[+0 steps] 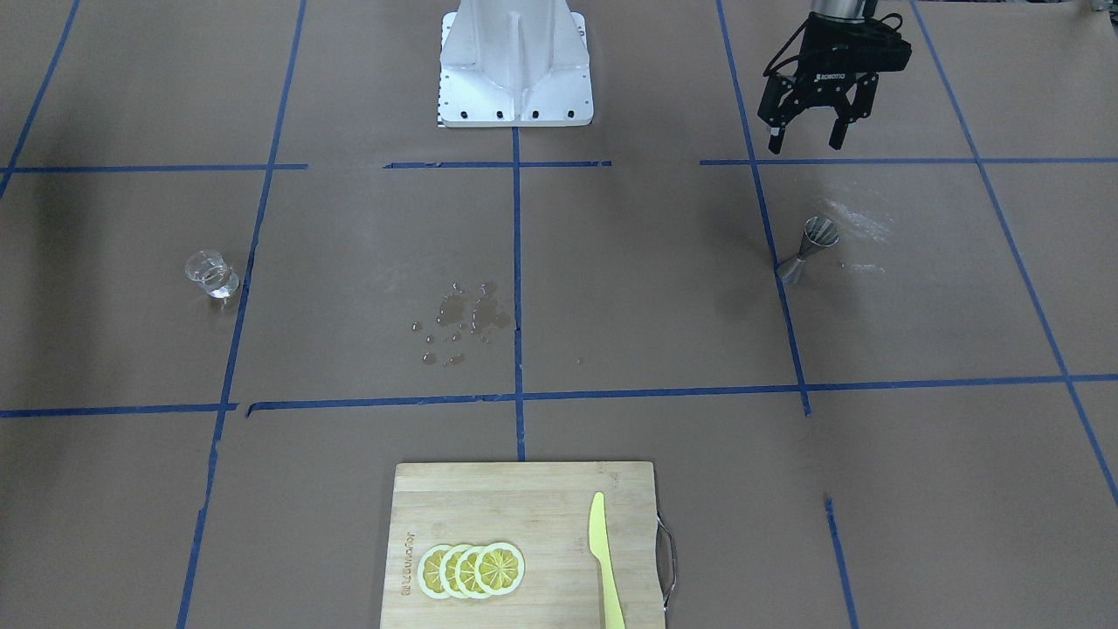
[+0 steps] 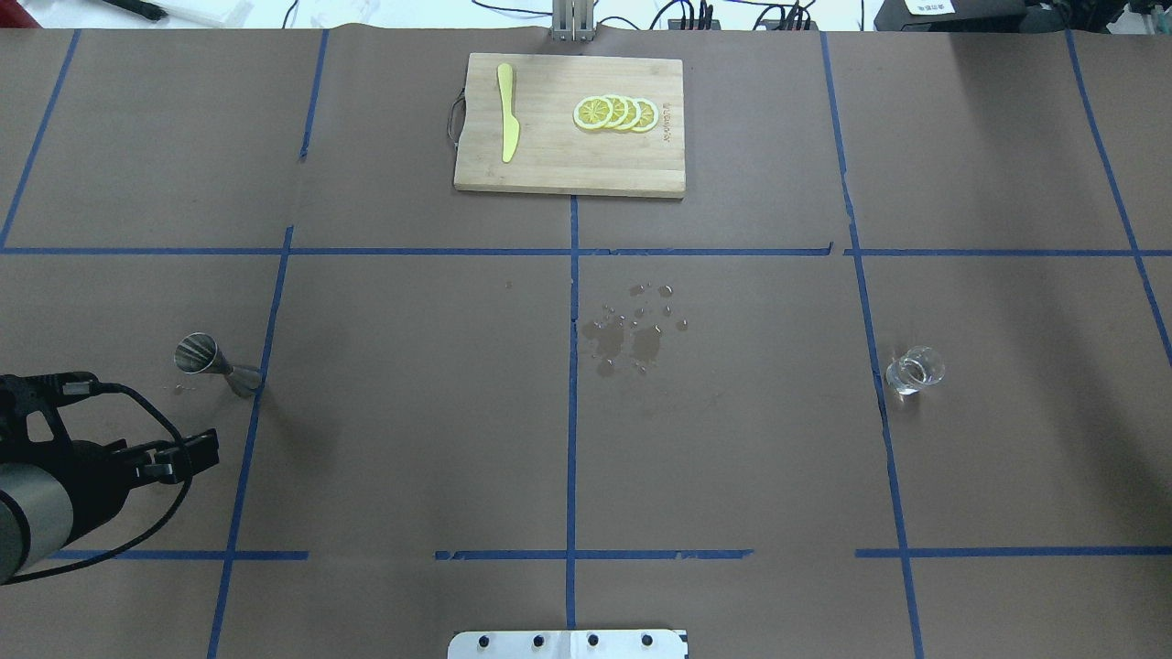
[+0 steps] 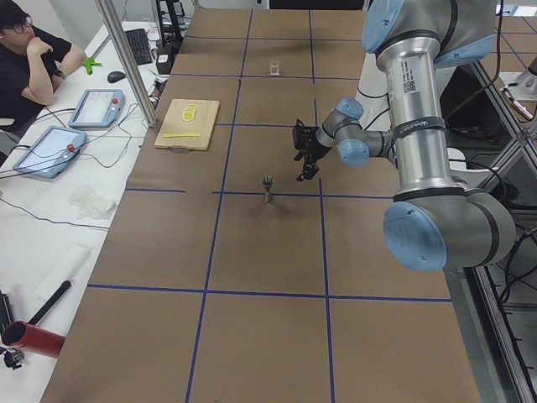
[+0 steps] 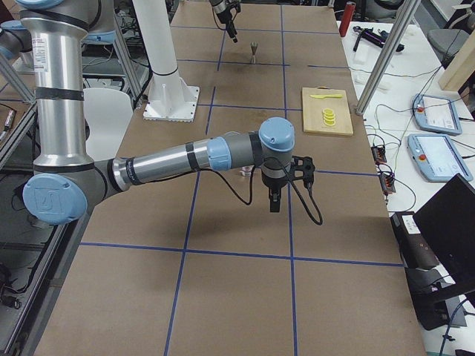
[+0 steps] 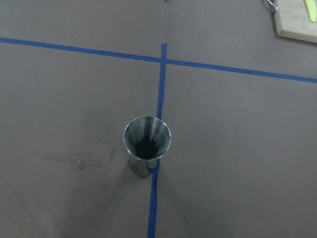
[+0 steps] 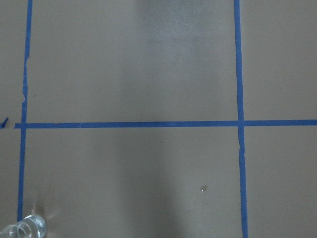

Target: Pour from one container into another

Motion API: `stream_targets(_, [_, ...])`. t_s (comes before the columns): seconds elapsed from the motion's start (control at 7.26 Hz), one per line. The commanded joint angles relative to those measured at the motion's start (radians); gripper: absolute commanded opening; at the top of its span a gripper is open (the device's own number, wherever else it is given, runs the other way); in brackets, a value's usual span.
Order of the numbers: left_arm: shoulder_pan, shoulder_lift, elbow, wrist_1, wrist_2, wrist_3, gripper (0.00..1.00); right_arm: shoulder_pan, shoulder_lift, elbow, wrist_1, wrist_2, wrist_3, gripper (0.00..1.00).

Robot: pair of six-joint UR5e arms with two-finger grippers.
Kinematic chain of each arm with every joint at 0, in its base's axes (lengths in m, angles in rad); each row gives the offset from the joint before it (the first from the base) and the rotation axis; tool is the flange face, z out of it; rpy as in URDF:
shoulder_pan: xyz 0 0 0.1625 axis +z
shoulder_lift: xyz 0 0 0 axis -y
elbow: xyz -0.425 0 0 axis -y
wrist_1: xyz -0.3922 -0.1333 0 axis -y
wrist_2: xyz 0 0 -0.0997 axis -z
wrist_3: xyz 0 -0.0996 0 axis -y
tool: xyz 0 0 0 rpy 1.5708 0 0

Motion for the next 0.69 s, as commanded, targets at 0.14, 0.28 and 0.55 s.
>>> stream_targets(0.14, [0.075, -0.173, 0.163, 0.143, 0.266, -0.142, 0.97, -0.099, -0.086, 0.205, 0.071, -0.043, 0.247, 1.0])
stream_targets(0.28, [0.075, -0.224, 0.25, 0.143, 0.326, -0.18, 0.97, -0.14, -0.153, 0.22, 0.236, -0.054, 0.37, 1.0])
stream_targets(0.55, [0.068, -0.236, 0.289, 0.143, 0.395, -0.188, 0.96, -0.27, -0.21, 0.233, 0.447, -0.126, 0.592, 1.0])
